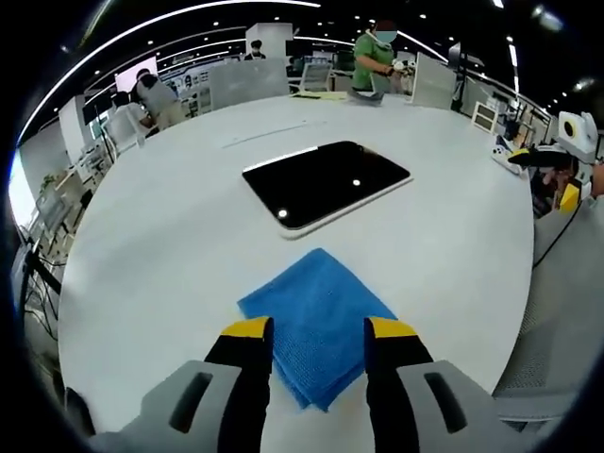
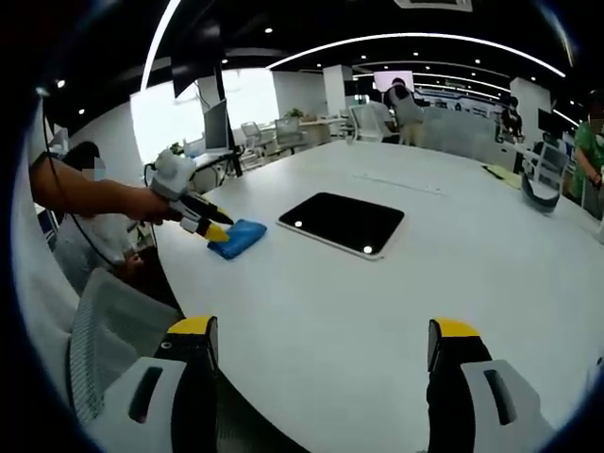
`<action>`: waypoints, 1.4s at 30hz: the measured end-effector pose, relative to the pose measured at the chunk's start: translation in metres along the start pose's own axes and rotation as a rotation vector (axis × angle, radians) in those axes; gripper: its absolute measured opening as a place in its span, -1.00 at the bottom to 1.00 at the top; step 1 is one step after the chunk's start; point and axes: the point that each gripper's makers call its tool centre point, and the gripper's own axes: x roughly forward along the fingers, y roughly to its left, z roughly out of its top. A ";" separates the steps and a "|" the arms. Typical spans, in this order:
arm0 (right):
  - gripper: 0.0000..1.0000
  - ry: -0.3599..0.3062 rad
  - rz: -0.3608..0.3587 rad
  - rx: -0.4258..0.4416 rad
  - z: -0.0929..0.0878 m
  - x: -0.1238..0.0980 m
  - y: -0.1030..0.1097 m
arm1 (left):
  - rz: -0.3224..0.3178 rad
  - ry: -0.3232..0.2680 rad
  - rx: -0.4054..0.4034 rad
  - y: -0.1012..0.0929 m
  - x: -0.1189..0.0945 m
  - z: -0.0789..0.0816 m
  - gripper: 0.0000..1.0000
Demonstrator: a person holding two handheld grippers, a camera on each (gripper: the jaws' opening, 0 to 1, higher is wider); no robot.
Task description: Wipe the mirror surface with the cleaning cloth until all visible marks leave the cleaned area.
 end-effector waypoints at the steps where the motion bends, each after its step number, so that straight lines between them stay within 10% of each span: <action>1: 0.83 0.001 0.001 0.000 0.000 0.000 0.000 | -0.001 0.003 0.000 0.000 0.001 0.000 -0.25; 42: 0.80 0.020 0.012 0.017 -0.007 0.002 0.001 | -0.043 0.086 -0.035 0.006 0.018 0.004 -0.55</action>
